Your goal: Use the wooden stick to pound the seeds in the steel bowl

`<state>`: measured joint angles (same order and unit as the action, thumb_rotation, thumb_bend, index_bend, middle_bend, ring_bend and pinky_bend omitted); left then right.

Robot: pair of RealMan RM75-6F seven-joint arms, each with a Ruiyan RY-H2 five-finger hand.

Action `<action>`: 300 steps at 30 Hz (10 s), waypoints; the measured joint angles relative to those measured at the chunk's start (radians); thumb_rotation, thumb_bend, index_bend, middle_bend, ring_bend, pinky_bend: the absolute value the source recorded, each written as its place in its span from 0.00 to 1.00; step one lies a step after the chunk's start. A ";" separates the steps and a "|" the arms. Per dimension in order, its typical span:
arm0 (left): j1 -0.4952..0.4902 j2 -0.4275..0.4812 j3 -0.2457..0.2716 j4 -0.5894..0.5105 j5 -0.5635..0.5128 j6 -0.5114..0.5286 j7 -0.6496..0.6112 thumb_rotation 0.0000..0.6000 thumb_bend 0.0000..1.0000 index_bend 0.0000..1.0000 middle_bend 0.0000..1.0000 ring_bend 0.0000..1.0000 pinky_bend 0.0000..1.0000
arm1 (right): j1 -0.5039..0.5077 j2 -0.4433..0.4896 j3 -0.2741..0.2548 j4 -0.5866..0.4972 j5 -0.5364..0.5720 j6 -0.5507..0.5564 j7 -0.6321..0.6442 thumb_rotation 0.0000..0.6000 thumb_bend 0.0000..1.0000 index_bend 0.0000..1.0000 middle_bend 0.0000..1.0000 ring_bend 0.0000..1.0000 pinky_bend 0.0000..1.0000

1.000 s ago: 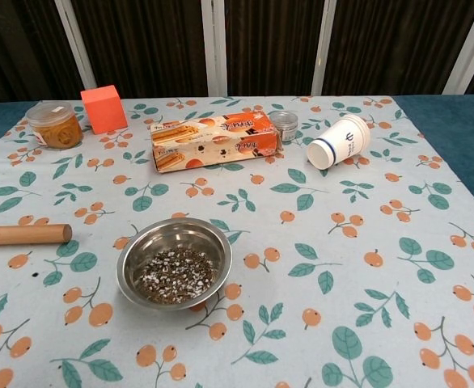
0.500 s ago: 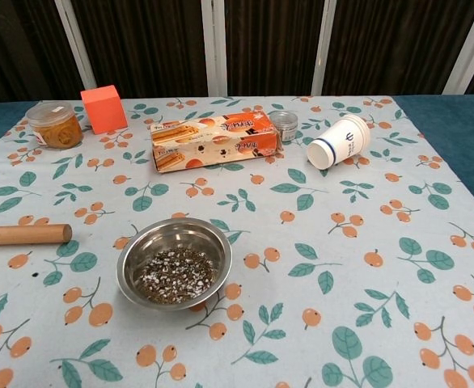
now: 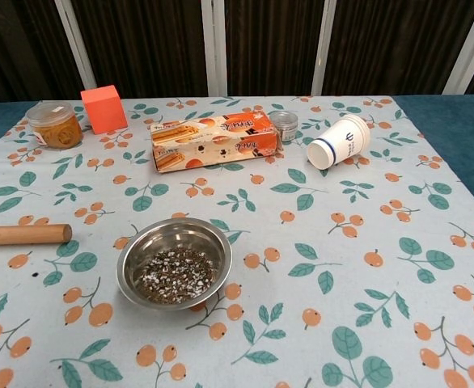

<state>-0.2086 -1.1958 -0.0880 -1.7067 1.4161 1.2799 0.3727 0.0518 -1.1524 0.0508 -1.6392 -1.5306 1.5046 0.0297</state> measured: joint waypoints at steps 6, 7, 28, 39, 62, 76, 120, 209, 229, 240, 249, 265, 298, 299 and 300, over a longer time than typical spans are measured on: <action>-0.083 -0.079 -0.045 0.017 -0.123 -0.097 0.123 1.00 0.25 0.32 0.34 0.29 0.41 | 0.001 0.005 0.001 -0.004 0.007 -0.007 0.014 1.00 0.37 0.00 0.00 0.00 0.00; -0.098 -0.097 -0.051 0.024 -0.145 -0.111 0.144 1.00 0.25 0.33 0.36 0.30 0.42 | 0.001 0.006 0.002 -0.004 0.008 -0.008 0.016 1.00 0.37 0.00 0.00 0.00 0.00; -0.234 -0.328 -0.059 0.186 -0.349 -0.196 0.323 1.00 0.36 0.39 0.46 0.34 0.44 | 0.004 0.010 0.006 -0.009 0.023 -0.018 0.030 1.00 0.37 0.00 0.00 0.00 0.00; -0.262 -0.368 -0.050 0.219 -0.379 -0.202 0.328 1.00 0.37 0.41 0.48 0.36 0.45 | 0.004 0.010 0.007 -0.009 0.026 -0.018 0.028 1.00 0.37 0.00 0.00 0.00 0.00; -0.277 -0.388 -0.022 0.237 -0.331 -0.170 0.271 1.00 0.77 0.68 0.77 0.62 0.71 | 0.003 0.008 0.007 -0.013 0.032 -0.021 0.021 1.00 0.37 0.00 0.00 0.00 0.00; -0.270 -0.318 -0.034 0.147 -0.208 -0.095 0.150 1.00 0.81 0.68 0.77 0.63 0.73 | 0.003 0.009 0.008 -0.019 0.038 -0.024 0.021 1.00 0.37 0.00 0.00 0.00 0.00; -0.391 -0.448 -0.098 0.140 0.403 0.205 -0.603 1.00 0.81 0.67 0.77 0.63 0.73 | 0.004 0.008 0.018 -0.018 0.060 -0.033 0.028 1.00 0.37 0.00 0.00 0.00 0.00; -0.510 -1.004 0.036 1.183 0.354 0.491 -1.222 1.00 0.80 0.65 0.77 0.63 0.73 | 0.011 0.013 0.014 -0.033 0.069 -0.056 0.047 1.00 0.37 0.00 0.00 0.00 0.00; -0.556 -1.027 -0.004 1.195 0.316 0.526 -1.264 1.00 0.80 0.64 0.77 0.63 0.73 | 0.012 0.017 0.015 -0.035 0.073 -0.062 0.059 1.00 0.37 0.00 0.00 0.00 0.00; -0.532 -1.071 0.011 1.299 0.287 0.516 -1.350 1.00 0.80 0.64 0.77 0.63 0.73 | 0.016 0.011 0.020 -0.037 0.085 -0.069 0.051 1.00 0.37 0.00 0.00 0.00 0.00; -0.518 -1.073 0.033 1.318 0.283 0.525 -1.361 1.00 0.80 0.64 0.77 0.63 0.73 | 0.015 0.009 0.020 -0.039 0.085 -0.065 0.046 1.00 0.37 0.00 0.00 0.00 0.00; -0.554 -1.073 0.027 1.290 0.288 0.584 -1.342 1.00 0.80 0.64 0.77 0.63 0.73 | 0.015 0.009 0.019 -0.037 0.076 -0.061 0.054 1.00 0.37 0.00 0.00 0.00 0.00; -0.571 -0.995 0.022 1.139 0.300 0.592 -1.268 1.00 0.80 0.64 0.77 0.63 0.73 | 0.017 0.007 0.022 -0.035 0.080 -0.063 0.050 1.00 0.37 0.00 0.00 0.00 0.00; -0.569 -0.996 0.024 1.141 0.300 0.590 -1.268 1.00 0.80 0.64 0.77 0.63 0.73 | 0.017 0.007 0.022 -0.035 0.081 -0.063 0.050 1.00 0.37 0.00 0.00 0.00 0.00; -0.568 -0.998 0.024 1.143 0.300 0.588 -1.269 1.00 0.80 0.64 0.77 0.63 0.73 | 0.017 0.008 0.022 -0.035 0.081 -0.063 0.051 1.00 0.37 0.00 0.00 0.00 0.00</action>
<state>-0.7768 -2.1933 -0.0637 -0.5634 1.7159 1.8678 -0.8968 0.0687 -1.1449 0.0723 -1.6742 -1.4499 1.4414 0.0805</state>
